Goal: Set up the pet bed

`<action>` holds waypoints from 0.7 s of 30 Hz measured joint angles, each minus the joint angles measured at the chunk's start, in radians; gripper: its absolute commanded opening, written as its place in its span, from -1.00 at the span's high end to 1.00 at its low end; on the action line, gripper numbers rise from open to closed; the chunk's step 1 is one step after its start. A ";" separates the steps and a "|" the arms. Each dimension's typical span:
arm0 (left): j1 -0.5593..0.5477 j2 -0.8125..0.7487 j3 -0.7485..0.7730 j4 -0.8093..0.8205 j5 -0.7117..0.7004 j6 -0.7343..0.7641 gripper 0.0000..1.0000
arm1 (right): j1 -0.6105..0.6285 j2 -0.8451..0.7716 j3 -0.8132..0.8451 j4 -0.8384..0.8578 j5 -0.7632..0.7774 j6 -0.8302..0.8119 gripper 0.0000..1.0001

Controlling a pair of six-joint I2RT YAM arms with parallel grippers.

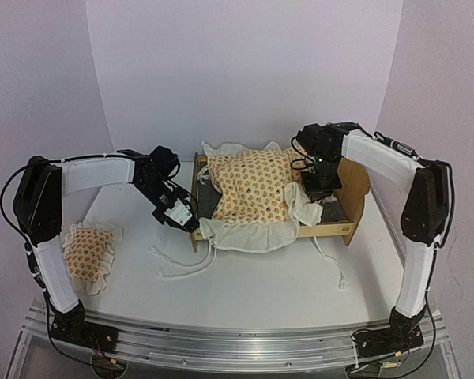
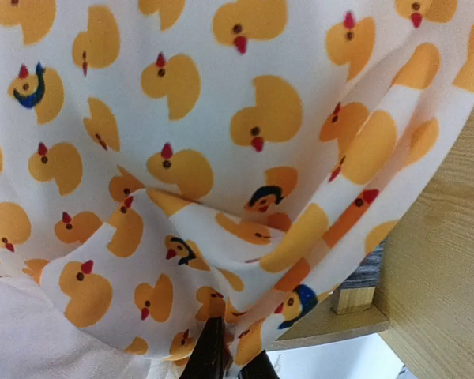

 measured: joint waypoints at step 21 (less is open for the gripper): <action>0.197 -0.020 0.102 -0.152 -0.041 0.083 -0.72 | 0.026 -0.079 -0.095 0.072 -0.145 0.035 -0.14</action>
